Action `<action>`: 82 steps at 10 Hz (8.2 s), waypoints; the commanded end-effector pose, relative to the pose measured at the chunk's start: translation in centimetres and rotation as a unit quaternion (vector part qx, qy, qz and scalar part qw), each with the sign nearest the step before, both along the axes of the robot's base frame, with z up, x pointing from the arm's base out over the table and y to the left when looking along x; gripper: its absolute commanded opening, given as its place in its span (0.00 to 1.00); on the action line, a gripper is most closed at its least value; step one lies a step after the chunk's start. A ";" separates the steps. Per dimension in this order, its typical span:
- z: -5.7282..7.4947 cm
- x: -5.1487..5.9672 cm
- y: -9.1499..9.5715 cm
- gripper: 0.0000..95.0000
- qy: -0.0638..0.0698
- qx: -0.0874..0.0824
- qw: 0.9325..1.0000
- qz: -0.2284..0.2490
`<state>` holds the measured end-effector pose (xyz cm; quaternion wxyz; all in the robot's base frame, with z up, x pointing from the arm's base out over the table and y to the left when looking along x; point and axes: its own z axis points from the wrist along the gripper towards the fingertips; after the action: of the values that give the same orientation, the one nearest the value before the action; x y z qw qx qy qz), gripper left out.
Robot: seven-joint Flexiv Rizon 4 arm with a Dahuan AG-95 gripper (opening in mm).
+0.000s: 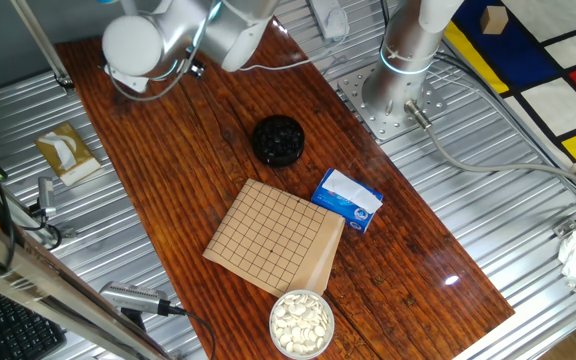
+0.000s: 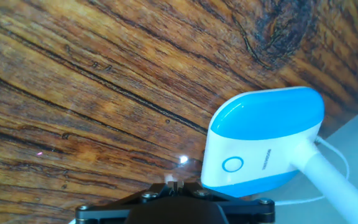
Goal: Turn on the desk lamp by pressing the button
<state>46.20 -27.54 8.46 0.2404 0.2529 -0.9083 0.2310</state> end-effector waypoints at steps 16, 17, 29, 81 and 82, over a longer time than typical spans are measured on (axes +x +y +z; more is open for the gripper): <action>-2.0 -2.1 -7.8 0.00 -0.042 0.027 0.998 0.047; -2.0 -2.0 -8.0 0.00 -0.042 0.026 0.998 0.050; -2.6 -0.4 -8.7 0.00 -0.049 -0.008 0.997 0.062; -5.5 1.4 -10.0 0.00 -0.064 0.005 0.995 0.079; -5.6 1.4 -10.2 0.00 -0.065 0.006 0.995 0.079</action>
<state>47.64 -36.98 3.95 0.1613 0.3094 -0.9006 0.2591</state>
